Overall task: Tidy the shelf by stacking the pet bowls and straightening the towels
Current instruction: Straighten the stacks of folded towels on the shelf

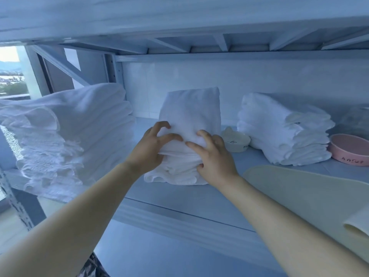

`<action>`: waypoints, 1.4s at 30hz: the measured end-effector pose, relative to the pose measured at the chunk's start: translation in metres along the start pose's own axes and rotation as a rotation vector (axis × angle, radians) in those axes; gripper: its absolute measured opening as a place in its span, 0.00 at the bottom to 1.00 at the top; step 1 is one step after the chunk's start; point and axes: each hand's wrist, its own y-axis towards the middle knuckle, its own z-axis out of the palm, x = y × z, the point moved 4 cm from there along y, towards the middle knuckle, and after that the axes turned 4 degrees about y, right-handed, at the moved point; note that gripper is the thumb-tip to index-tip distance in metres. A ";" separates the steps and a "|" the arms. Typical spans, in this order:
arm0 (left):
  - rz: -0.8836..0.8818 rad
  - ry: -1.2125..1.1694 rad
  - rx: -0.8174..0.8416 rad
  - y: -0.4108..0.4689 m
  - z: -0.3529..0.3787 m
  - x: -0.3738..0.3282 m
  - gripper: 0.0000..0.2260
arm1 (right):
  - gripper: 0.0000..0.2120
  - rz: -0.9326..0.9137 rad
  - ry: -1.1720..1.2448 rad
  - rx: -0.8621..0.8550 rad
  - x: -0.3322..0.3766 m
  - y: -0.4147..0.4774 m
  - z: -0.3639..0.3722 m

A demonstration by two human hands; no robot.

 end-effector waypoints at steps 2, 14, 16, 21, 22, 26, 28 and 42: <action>0.007 -0.013 0.000 -0.005 -0.004 0.001 0.32 | 0.32 0.015 -0.028 -0.021 0.010 -0.008 -0.003; -0.105 0.113 0.047 -0.011 -0.009 -0.019 0.45 | 0.44 0.085 0.064 0.090 0.003 -0.024 -0.012; -0.116 0.080 0.059 -0.007 -0.007 -0.017 0.44 | 0.43 0.093 0.105 0.095 0.005 -0.021 -0.011; -0.113 0.073 0.051 -0.012 -0.013 0.004 0.41 | 0.37 0.082 0.094 0.044 0.023 -0.015 -0.009; -0.115 0.074 0.050 -0.013 -0.015 0.007 0.41 | 0.37 0.081 0.091 0.051 0.025 -0.015 -0.008; -0.131 0.124 0.056 -0.016 -0.019 -0.005 0.42 | 0.37 0.083 0.109 0.089 0.022 -0.018 -0.012; -0.114 0.160 0.068 -0.015 -0.019 -0.022 0.42 | 0.36 0.075 0.153 0.081 0.016 -0.021 -0.020; 0.132 0.014 -0.021 0.055 0.010 -0.141 0.37 | 0.25 0.158 0.098 -0.124 -0.098 -0.037 -0.097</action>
